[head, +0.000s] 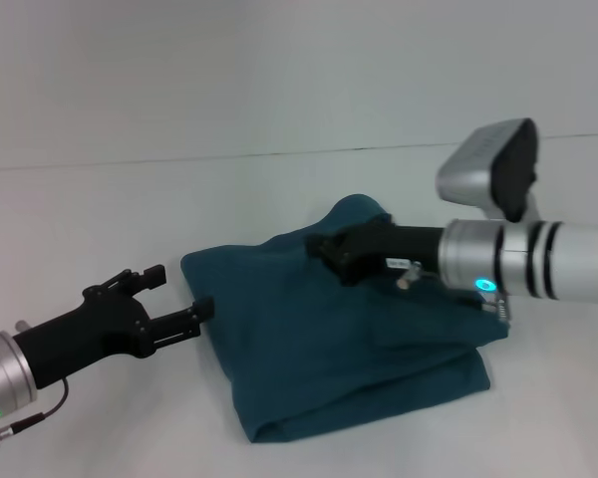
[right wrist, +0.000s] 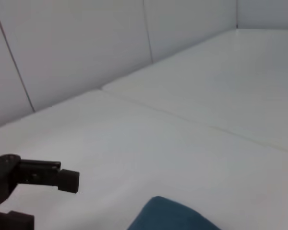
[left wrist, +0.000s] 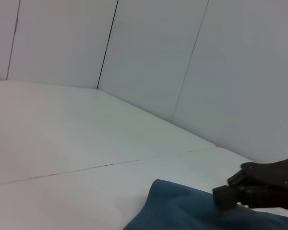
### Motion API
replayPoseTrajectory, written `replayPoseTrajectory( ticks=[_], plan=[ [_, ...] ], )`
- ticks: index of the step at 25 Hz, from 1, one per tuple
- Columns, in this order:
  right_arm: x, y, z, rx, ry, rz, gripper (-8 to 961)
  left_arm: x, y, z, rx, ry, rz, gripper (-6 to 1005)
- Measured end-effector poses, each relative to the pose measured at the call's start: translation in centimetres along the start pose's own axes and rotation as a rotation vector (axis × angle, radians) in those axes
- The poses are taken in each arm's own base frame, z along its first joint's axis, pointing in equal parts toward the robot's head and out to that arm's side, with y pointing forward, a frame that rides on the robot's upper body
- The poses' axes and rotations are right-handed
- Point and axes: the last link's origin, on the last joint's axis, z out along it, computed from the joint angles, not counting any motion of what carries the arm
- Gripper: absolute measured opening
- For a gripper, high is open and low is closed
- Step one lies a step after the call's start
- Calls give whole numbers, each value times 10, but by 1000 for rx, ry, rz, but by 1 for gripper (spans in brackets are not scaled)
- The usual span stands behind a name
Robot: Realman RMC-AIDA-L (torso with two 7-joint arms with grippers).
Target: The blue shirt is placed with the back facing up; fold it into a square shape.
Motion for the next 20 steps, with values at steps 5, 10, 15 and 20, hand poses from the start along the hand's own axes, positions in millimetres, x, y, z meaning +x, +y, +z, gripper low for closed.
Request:
replayPoseTrajectory(
  ticks=[5, 10, 15, 20],
  plan=[
    [15, -8, -28, -4, -13, 98, 7, 0, 0, 0, -1, 1, -3, 952],
    [23, -16, -72, -37, -62, 188, 11, 0, 0, 0, -3, -1, -4, 952],
    [32, -27, -118, -53, -51, 314, 57, 0, 1, 0, -4, -2, -5, 952],
    [40, -39, -151, -50, 30, 485, 147, 0, 1, 0, -5, -2, -4, 952]
  ],
)
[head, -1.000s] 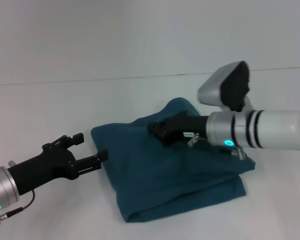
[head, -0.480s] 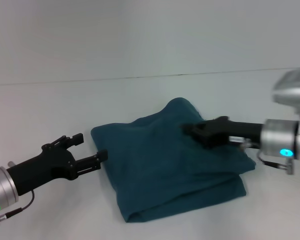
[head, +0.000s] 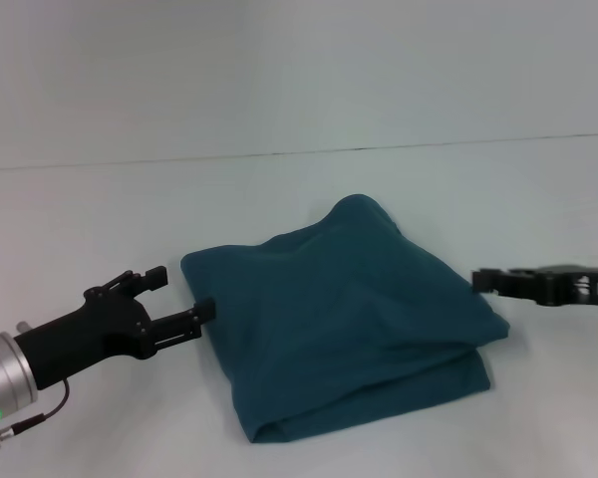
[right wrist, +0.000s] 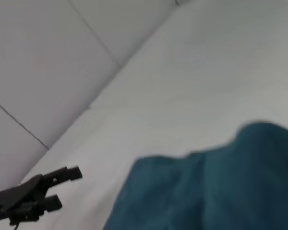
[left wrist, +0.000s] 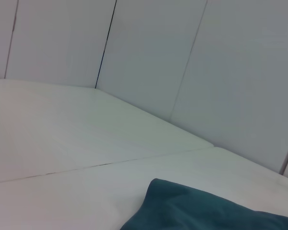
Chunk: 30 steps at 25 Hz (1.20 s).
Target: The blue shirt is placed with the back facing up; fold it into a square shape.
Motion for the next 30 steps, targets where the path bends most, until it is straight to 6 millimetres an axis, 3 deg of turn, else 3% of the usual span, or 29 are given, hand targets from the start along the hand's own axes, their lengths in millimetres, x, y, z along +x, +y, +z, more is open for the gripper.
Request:
replayPoseTrajectory(
  ticks=[4, 12, 24, 30],
  plan=[
    [1, -8, -12, 46, 64, 137, 190, 1, 0, 1, -3, 0, 2, 952],
    [3, -15, -14, 102, 113, 250, 269, 1, 0, 1, -4, 2, 7, 952],
    [12, -16, -18, 113, 143, 295, 267, 1, -1, 1, 2, 0, 9, 952],
    [10, -18, -10, 130, 136, 293, 262, 1, -1, 1, 5, -1, 8, 952]
  ],
)
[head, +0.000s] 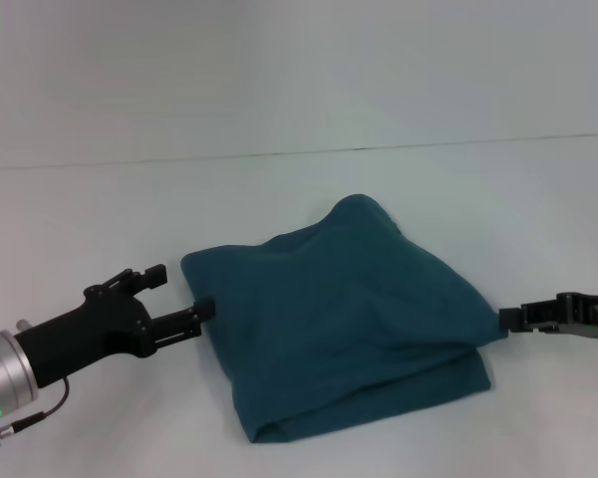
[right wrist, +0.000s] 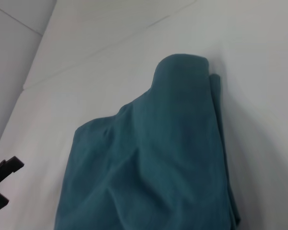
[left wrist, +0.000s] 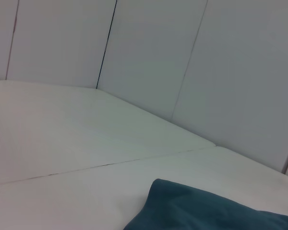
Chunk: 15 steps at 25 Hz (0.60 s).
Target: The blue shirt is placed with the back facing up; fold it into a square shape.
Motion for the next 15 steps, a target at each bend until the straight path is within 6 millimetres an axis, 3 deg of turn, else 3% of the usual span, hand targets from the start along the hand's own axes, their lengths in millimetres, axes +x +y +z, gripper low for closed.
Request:
replayPoseTrajectory(
  ticks=[12, 15],
  plan=[
    [-4, 1, 12, 15, 4, -3, 261, 1, -1, 0, 1, 1, 4, 952],
    [-5, 2, 13, 13, -5, -12, 204, 1, -1, 0, 1, 1, 4, 952]
  ],
)
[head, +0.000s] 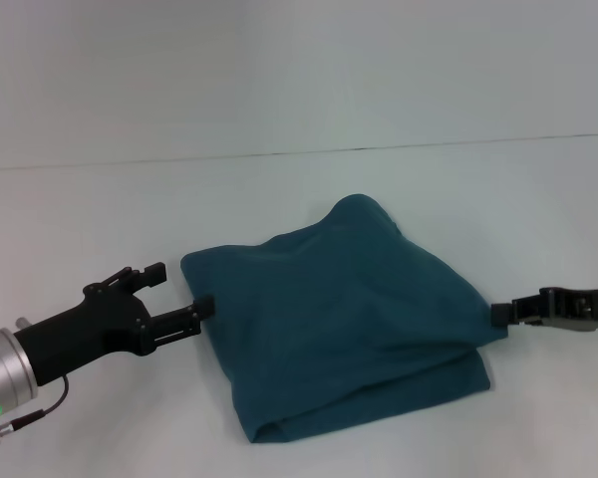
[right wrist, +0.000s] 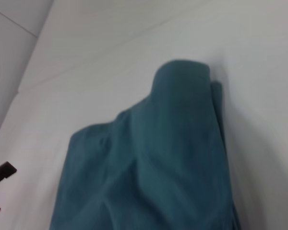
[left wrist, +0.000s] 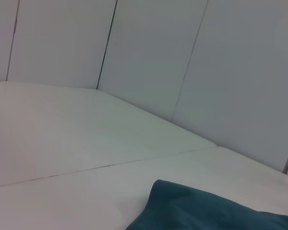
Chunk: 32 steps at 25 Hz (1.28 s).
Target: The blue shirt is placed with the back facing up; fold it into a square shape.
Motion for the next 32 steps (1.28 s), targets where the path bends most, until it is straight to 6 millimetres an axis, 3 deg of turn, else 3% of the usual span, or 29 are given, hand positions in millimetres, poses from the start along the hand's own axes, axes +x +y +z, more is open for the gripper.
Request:
replayPoseTrajectory(
  ticks=[8, 17, 25, 32],
  plan=[
    [-8, 11, -6, -97, -102, -76, 21, 0, 0, 0, 1, 0, 0, 952],
    [-10, 28, -24, -257, -170, -146, 20, 0, 0, 1, 2, 2, -1, 952],
    [0, 18, -37, -247, -193, -125, 21, 0, 0, 0, 3, 2, -1, 952],
    [13, 6, -32, -182, -132, -94, 21, 1, 1, 1, -5, 2, 1, 952]
  ],
)
